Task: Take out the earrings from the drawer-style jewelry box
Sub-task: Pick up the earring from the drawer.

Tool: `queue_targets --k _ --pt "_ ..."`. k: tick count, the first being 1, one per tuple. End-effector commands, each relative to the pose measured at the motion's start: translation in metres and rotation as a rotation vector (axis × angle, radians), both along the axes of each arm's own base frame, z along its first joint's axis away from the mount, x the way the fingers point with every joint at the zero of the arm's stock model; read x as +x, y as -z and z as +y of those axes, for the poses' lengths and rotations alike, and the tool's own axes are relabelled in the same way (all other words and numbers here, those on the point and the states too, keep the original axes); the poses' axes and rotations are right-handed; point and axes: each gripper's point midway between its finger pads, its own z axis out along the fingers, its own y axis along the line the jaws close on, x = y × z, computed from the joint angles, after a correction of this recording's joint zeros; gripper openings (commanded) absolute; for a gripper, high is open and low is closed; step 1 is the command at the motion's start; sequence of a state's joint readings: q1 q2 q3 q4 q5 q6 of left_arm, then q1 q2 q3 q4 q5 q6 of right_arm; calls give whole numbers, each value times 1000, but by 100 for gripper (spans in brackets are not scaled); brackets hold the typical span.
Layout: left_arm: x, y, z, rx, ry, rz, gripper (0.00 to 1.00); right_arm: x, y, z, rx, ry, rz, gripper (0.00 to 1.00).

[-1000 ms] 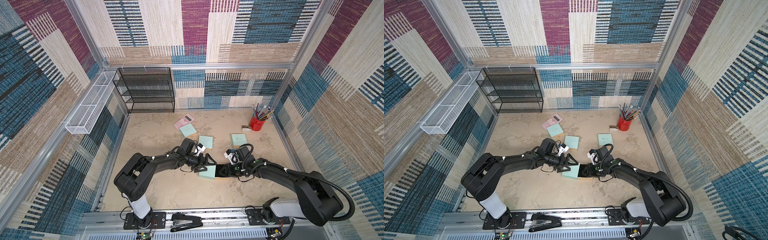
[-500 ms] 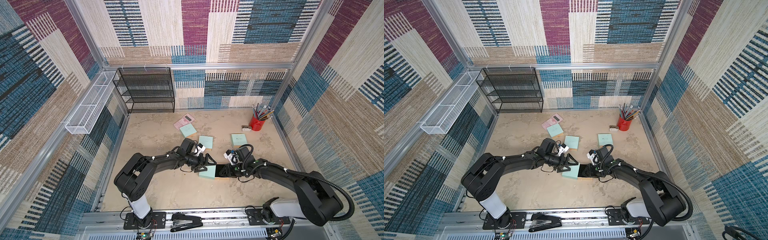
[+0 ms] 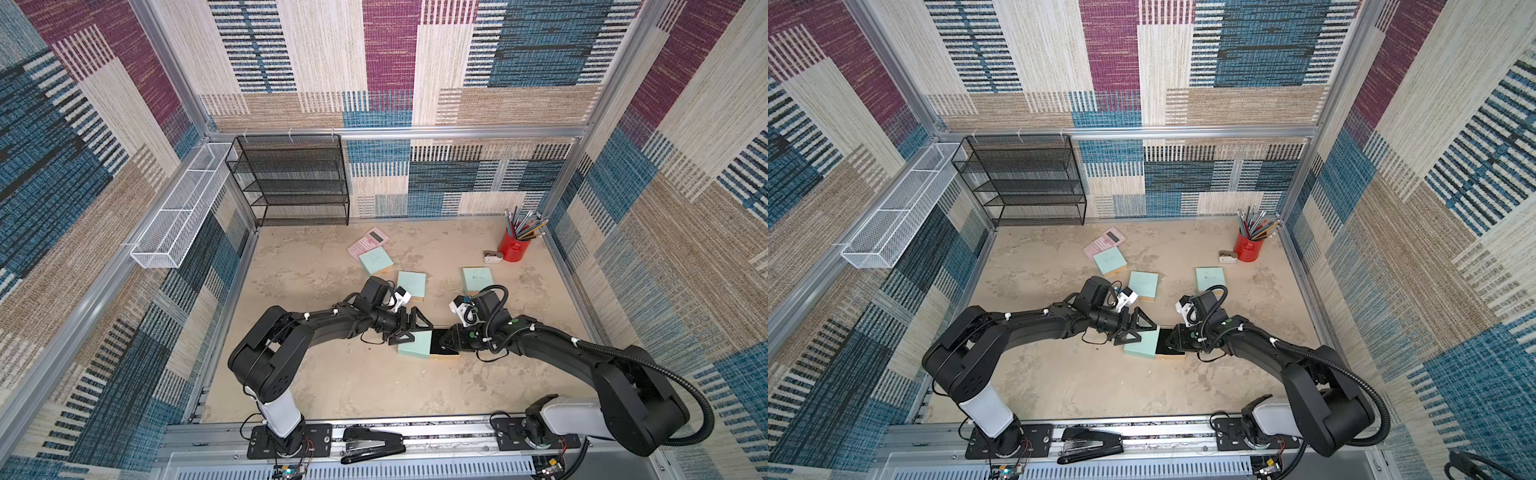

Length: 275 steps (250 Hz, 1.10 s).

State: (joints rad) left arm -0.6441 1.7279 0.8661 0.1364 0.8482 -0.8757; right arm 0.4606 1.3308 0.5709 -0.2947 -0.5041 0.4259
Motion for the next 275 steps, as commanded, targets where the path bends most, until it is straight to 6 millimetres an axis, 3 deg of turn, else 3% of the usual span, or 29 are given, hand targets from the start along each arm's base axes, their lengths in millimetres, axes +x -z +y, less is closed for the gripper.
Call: queue_targets --k 1,119,165,275 --pt "-3 6 2 23 4 5 95 1 2 0 -2 3 -1 33" --pt "-1 6 1 23 2 5 95 0 17 3 -8 -9 39 37" --pt "0 6 1 22 1 7 95 1 12 8 17 -26 33 37" --pt "0 8 1 25 -1 10 95 0 12 6 14 -19 32 24"
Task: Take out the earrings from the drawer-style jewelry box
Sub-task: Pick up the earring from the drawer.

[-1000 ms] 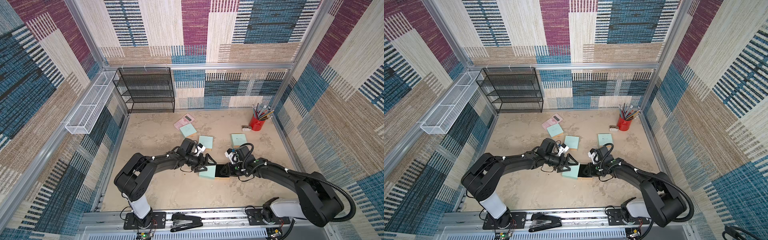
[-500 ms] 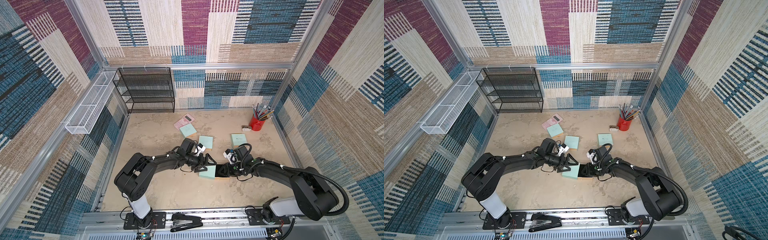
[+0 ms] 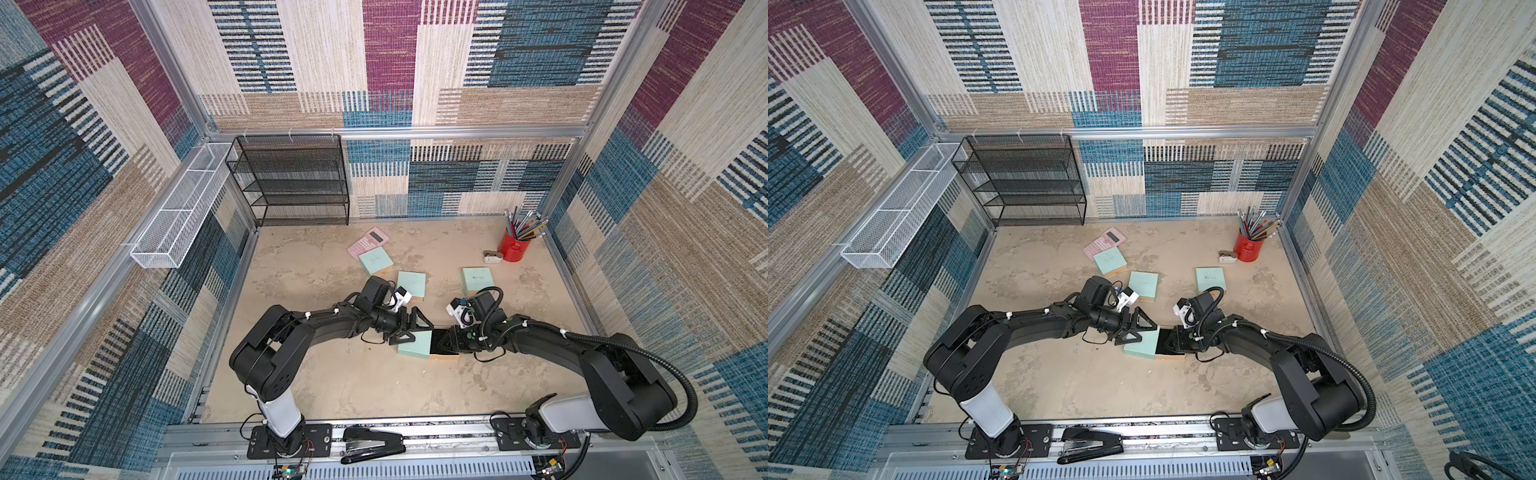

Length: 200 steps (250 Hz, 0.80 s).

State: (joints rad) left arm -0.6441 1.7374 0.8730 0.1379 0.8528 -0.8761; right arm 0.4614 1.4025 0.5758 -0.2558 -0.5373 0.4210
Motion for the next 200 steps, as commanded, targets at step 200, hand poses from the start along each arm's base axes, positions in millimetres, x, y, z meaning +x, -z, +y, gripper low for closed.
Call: queue_targets --k 200 --pt "-1 8 3 28 -5 8 95 -2 -4 5 43 -2 -9 7"
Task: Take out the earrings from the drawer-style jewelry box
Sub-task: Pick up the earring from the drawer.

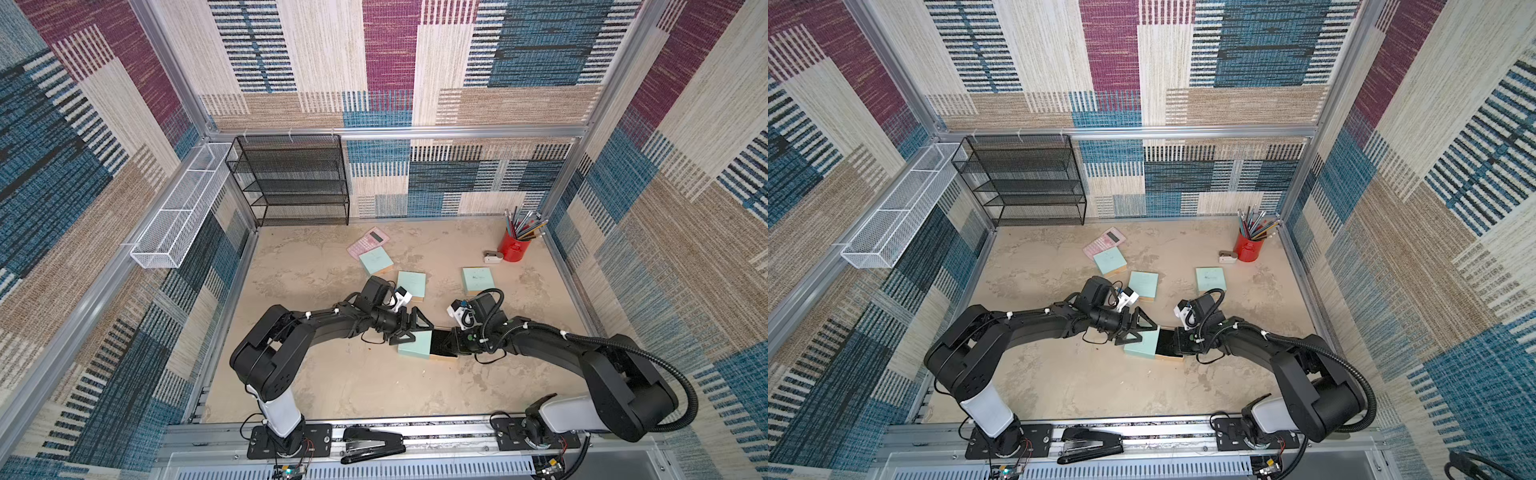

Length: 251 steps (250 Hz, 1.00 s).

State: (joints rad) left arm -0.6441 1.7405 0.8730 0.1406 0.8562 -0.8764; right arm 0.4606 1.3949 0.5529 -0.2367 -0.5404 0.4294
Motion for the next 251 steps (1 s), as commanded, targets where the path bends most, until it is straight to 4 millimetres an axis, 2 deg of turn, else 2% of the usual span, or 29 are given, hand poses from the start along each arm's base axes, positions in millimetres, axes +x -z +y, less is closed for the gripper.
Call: queue_targets --k 1,88,171,251 --pt "-1 8 3 30 -7 6 95 2 -7 6 39 -7 -12 7" --pt "-2 7 3 30 -7 5 94 1 -11 9 69 -8 -16 0" --pt "-2 7 4 29 -7 8 94 2 -17 12 90 -5 -24 0" --pt "-1 0 2 16 -8 1 94 14 -36 10 100 51 -78 0"
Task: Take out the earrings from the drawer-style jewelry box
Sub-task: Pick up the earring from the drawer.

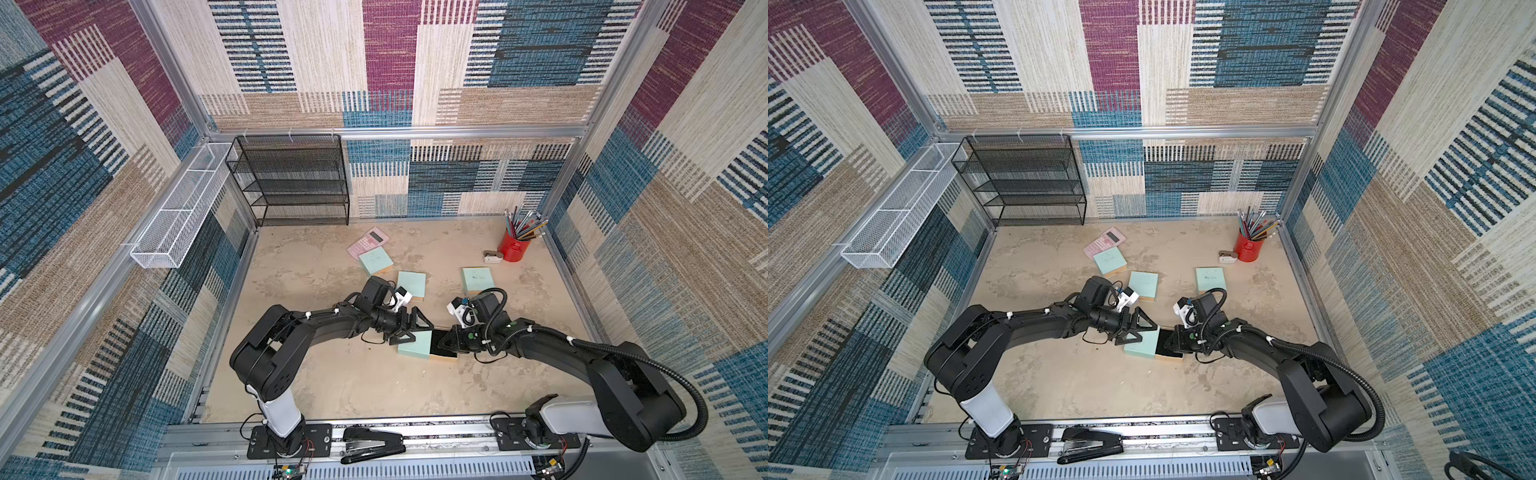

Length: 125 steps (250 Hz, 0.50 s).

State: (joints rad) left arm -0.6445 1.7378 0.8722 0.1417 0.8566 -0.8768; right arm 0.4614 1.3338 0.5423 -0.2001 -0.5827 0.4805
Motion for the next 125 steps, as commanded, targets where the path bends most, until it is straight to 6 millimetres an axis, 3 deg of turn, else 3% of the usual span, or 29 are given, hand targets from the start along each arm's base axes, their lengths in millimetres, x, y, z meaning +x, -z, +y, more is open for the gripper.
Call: queue_targets --k 1,67,125 --pt "-1 1 2 18 -7 1 94 12 -16 2 21 39 -48 0" --pt "0 -15 0 -8 -4 -19 94 26 -42 -12 44 121 -90 0" --pt "-1 -38 0 -49 -1 -43 94 46 -57 -61 32 313 -122 0"
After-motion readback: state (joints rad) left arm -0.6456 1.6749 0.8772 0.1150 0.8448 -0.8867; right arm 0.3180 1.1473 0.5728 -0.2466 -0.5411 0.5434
